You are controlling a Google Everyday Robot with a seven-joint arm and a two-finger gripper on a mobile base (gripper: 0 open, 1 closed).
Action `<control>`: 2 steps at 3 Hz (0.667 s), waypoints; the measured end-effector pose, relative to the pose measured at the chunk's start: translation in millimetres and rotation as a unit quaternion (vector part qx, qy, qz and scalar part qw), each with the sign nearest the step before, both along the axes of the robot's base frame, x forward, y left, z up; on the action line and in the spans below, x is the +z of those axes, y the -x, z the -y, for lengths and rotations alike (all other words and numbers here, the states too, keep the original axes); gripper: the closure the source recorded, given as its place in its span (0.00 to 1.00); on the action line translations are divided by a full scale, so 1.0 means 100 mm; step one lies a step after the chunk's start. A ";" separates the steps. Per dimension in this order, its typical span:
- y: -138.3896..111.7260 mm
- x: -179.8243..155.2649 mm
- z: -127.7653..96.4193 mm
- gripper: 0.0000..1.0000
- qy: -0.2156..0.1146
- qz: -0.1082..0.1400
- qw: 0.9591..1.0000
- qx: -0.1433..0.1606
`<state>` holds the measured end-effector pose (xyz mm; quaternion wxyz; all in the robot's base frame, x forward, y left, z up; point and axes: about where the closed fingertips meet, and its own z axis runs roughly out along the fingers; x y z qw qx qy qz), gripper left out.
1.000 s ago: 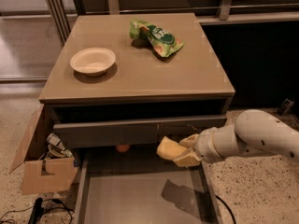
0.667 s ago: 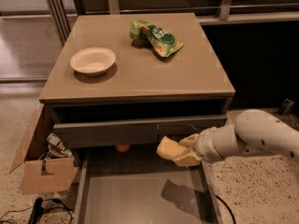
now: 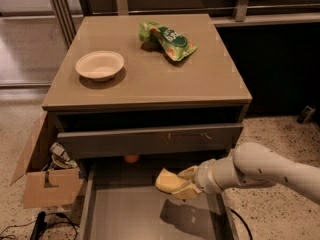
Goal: Place sponge into middle drawer
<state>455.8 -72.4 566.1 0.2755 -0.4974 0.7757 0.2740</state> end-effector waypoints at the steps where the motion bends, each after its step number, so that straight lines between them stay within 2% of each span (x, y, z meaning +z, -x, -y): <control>1: 0.07 -0.37 -0.16 1.00 -0.011 0.006 1.000 0.005; 2: 0.03 -0.57 -0.28 1.00 -0.010 0.051 0.999 0.009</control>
Offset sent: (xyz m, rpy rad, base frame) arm 0.0077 0.0410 -0.0784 0.0087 -0.2383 0.0181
